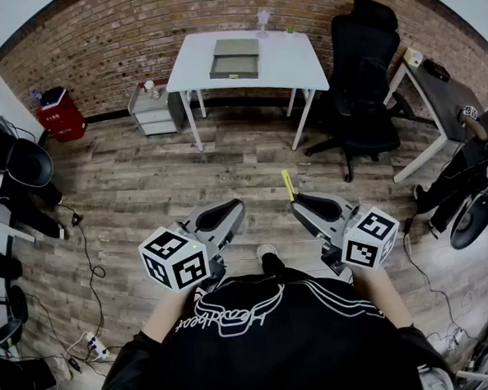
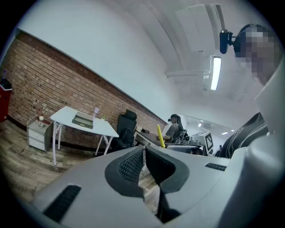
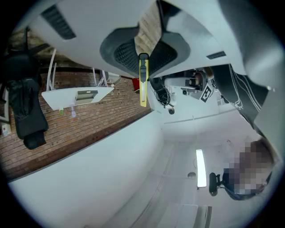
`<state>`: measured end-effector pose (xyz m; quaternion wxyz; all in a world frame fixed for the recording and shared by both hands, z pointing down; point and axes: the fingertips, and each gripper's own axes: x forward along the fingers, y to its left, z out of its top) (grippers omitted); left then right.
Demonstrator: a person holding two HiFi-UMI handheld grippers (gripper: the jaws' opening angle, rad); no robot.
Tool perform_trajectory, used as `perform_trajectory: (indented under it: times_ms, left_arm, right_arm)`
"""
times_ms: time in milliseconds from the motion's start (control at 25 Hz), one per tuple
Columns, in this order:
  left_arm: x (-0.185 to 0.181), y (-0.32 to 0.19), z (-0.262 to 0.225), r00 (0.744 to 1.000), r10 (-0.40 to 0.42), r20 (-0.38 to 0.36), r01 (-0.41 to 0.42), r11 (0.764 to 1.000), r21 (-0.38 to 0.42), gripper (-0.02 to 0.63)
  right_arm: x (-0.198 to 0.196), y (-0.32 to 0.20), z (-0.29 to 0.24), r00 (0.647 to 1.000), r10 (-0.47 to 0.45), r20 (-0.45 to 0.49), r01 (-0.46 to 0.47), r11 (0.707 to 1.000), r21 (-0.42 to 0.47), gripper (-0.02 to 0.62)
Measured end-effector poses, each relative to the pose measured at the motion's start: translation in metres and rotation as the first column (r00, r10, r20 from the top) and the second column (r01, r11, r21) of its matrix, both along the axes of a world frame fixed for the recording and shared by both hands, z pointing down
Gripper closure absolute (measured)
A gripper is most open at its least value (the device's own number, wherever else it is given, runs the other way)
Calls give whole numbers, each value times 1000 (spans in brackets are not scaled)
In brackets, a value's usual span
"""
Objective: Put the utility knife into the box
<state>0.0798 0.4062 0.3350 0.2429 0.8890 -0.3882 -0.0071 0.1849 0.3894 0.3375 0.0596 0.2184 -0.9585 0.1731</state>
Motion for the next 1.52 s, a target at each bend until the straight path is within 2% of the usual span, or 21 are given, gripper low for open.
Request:
perform_trajectory:
  times_ms: [160, 360, 600, 800, 1080, 1360, 1520]
  left_arm:
    - [-2, -5, 7, 1000, 0, 1, 0, 1000, -10, 565]
    - [-2, -20, 14, 1000, -5, 18, 6, 1000, -30, 565]
    - [-16, -42, 11, 999, -42, 22, 43, 999, -22, 565]
    - [-23, -69, 22, 998, -63, 26, 64, 997, -46, 565]
    - [-39, -138, 40, 995, -97, 27, 99, 990, -100, 565]
    - [-33, -229, 54, 996, -77, 49, 84, 985, -150, 565]
    - [-28, -277, 56, 996, -61, 69, 71, 984, -164, 565]
  right_arm:
    - [-1, -7, 5, 1000, 13, -2, -13, 1000, 0, 528]
    - [0, -31, 14, 999, 48, 16, -48, 998, -43, 528]
    - [-15, -57, 13, 999, 33, 22, -32, 999, -35, 528]
    - [-15, -91, 23, 999, 39, 11, -39, 997, -61, 528]
    - [-27, -161, 39, 999, 32, 18, -30, 995, -99, 526]
    - [-25, -250, 62, 999, 50, 8, -48, 985, -164, 526]
    - [-20, -294, 67, 998, 61, -1, -60, 984, -168, 526]
